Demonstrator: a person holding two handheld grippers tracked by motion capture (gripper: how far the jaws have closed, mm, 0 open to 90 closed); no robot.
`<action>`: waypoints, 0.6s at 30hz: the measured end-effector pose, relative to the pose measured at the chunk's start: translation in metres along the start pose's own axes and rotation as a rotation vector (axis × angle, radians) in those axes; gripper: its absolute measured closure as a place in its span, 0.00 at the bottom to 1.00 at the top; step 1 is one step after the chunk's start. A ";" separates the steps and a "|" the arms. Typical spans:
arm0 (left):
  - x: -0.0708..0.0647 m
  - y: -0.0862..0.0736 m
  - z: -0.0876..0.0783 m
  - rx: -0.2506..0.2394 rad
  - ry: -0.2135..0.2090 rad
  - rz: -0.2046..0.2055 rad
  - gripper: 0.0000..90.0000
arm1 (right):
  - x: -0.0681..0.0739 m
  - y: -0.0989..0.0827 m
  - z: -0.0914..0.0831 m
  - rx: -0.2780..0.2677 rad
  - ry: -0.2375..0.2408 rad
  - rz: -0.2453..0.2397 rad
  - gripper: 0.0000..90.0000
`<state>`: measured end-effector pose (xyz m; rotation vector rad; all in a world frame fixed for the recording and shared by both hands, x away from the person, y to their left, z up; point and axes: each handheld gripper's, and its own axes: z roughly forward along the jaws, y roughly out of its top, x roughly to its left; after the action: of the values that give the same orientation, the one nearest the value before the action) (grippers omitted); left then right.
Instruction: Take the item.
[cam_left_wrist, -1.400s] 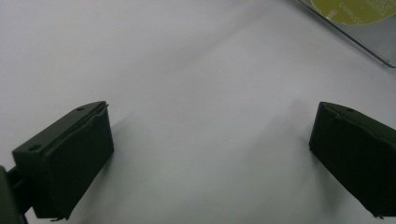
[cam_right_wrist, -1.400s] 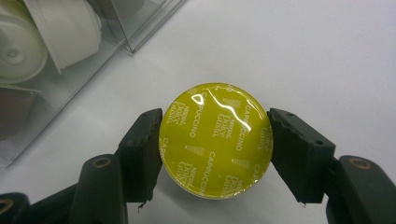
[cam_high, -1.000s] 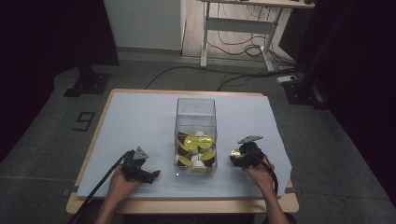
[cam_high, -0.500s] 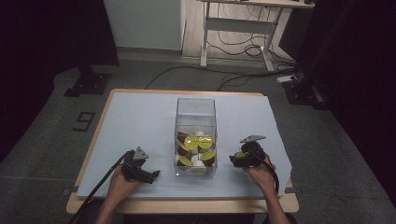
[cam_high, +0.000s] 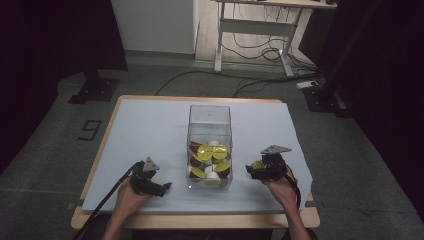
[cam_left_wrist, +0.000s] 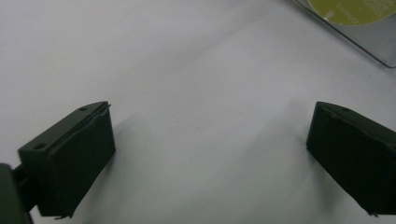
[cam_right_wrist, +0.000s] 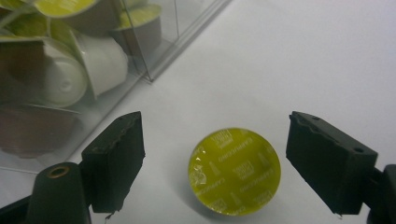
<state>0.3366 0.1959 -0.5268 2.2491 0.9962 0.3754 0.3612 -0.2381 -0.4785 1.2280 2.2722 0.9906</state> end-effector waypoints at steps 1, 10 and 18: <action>0.000 0.000 0.000 -0.002 -0.002 -0.001 0.03 | 0.001 0.000 -0.001 -0.008 0.002 -0.003 0.22; -0.011 0.005 -0.007 -0.034 -0.035 0.008 0.04 | 0.012 -0.001 -0.009 -0.049 0.024 -0.030 0.23; -0.024 0.011 -0.017 -0.091 -0.099 0.037 0.04 | 0.022 -0.004 -0.013 -0.056 0.056 -0.048 0.23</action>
<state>0.3185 0.1798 -0.5070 2.1843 0.8699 0.3163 0.3392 -0.2266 -0.4722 1.1304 2.2891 1.0763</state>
